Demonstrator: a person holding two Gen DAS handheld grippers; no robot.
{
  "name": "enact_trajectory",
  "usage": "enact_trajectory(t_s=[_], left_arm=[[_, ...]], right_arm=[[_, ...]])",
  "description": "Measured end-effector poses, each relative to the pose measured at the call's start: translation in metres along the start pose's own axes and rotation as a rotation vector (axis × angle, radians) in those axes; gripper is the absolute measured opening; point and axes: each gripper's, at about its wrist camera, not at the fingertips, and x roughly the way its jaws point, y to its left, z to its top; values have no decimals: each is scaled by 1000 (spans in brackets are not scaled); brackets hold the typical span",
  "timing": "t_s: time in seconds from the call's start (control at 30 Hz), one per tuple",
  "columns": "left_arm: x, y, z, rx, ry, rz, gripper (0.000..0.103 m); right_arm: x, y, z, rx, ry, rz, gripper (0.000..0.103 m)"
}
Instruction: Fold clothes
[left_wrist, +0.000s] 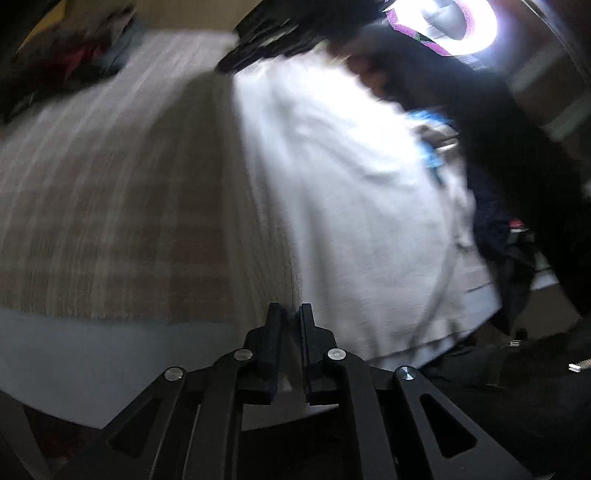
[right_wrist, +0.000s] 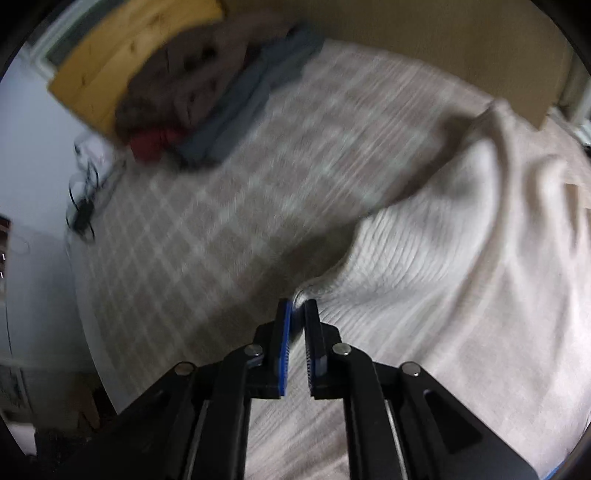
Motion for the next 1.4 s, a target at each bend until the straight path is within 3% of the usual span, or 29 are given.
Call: enact_trajectory(t_s=[0.07, 0.13, 0.2, 0.27, 0.4, 0.5, 0.53, 0.57, 0.63, 0.8, 0.9, 1.0, 1.1, 1.33, 1.4], left_arm=[[-5, 9, -1, -18, 6, 32, 11], [-26, 7, -2, 1, -48, 57, 14], [-40, -6, -2, 50, -86, 53, 22], [-31, -26, 0, 118, -67, 26, 25], [2, -61, 2, 254, 9, 21, 31], [8, -54, 7, 236, 25, -6, 28], [10, -51, 8, 231, 31, -15, 24], [12, -49, 10, 225, 36, -24, 8], [15, -44, 13, 213, 47, -42, 3], [6, -47, 20, 213, 11, -131, 8], [10, -40, 57, 206, -23, -109, 8], [13, -34, 93, 198, -58, -86, 15], [16, -27, 130, 191, -92, -64, 21], [24, -11, 215, 173, -172, -12, 21], [37, 0, 241, 140, -191, -43, 22]], right_arm=[[-12, -5, -5, 21, -24, 51, 12], [-38, -15, -13, 38, -92, 102, 31], [-57, -29, -23, 45, -149, 45, 40], [-60, -48, -25, 71, -148, -5, 40], [-47, -77, -19, 160, -125, 7, 40], [-32, -79, -14, 150, -110, -21, 40], [-24, -79, -10, 145, -96, -38, 37], [-20, -78, -8, 136, -88, -55, 33], [-21, -75, -5, 111, -86, -79, 4], [-43, -101, 2, 174, -80, -89, 5], [-65, -126, 13, 256, -179, -12, 8], [-69, -135, 32, 261, -223, -27, 10], [-61, -134, 51, 238, -244, 24, 10], [-53, -147, 72, 190, -205, -10, 10], [-49, -152, 74, 174, -197, -12, 10]])
